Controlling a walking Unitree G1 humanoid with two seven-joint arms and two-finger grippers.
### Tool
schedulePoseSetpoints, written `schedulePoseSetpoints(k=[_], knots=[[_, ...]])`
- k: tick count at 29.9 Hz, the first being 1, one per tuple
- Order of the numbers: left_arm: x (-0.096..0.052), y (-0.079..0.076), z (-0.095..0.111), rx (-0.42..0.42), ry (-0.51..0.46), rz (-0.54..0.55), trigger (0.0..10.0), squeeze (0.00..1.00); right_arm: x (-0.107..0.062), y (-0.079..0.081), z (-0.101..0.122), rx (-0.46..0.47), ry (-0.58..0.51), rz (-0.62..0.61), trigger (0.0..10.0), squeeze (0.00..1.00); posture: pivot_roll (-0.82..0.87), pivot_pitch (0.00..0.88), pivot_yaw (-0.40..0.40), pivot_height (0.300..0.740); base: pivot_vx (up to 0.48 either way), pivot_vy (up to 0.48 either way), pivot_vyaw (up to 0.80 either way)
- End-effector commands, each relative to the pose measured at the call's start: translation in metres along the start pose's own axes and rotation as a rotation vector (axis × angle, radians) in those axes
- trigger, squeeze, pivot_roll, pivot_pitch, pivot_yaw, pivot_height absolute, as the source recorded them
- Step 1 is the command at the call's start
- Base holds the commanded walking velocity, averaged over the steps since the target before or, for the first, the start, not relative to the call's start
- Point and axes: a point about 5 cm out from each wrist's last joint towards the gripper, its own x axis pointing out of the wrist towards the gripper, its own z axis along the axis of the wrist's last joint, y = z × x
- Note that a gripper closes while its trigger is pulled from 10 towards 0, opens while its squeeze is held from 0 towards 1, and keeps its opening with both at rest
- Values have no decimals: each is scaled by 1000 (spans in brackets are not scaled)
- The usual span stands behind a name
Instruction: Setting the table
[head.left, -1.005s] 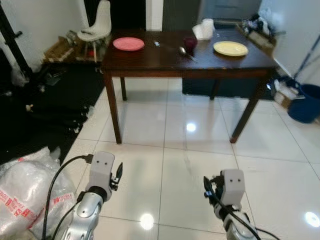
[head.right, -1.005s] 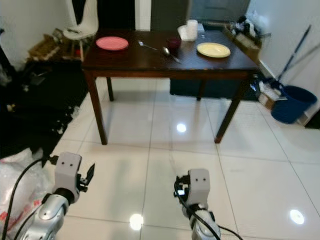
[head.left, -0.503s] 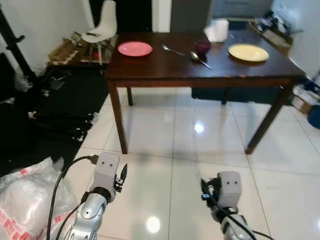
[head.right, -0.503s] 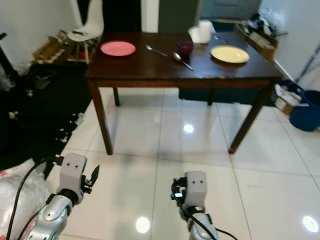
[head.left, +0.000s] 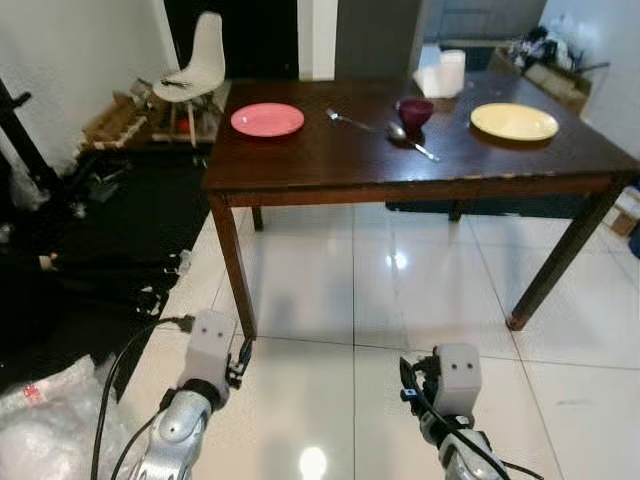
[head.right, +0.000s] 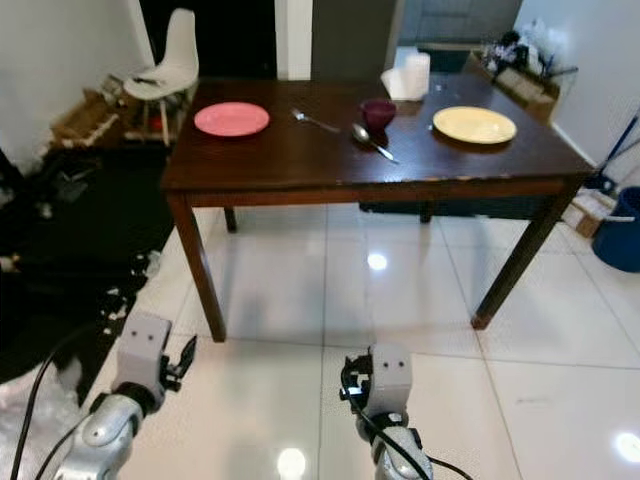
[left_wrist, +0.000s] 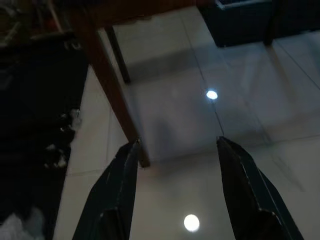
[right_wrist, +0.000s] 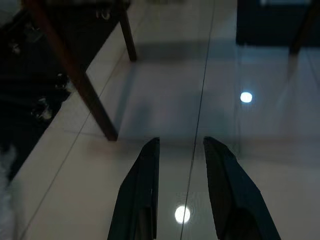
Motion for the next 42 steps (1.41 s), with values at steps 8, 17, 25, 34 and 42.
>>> schedulePoseSetpoints(k=[8, 17, 25, 34, 42], knots=[[-4, 5, -6, 9, 23, 7, 10000, 0, -1, 5, -4, 8, 12, 11, 10000, 0, -98, 0, 94, 740, 480, 0, 0], [3, 6, 15, -18, -45, 13, 10000, 0, 9, -7, 46, -87, -166, -9, 10000, 0, -101, 0, 99, 740, 480, 0, 0], [14, 0, 53, -52, -160, 1, 10000, 0, 16, -15, 89, -106, -302, -26, 10000, 0, -95, 0, 104, 740, 480, 0, 0], [16, -9, 64, -42, -192, -32, 10000, 0, 19, -17, 106, -51, -341, -40, 10000, 0, -101, 0, 104, 740, 480, 0, 0], [14, -12, 62, -24, -181, -50, 10000, 0, 18, -15, 104, -29, -322, -27, 10000, 0, -102, 0, 106, 740, 480, 0, 0]])
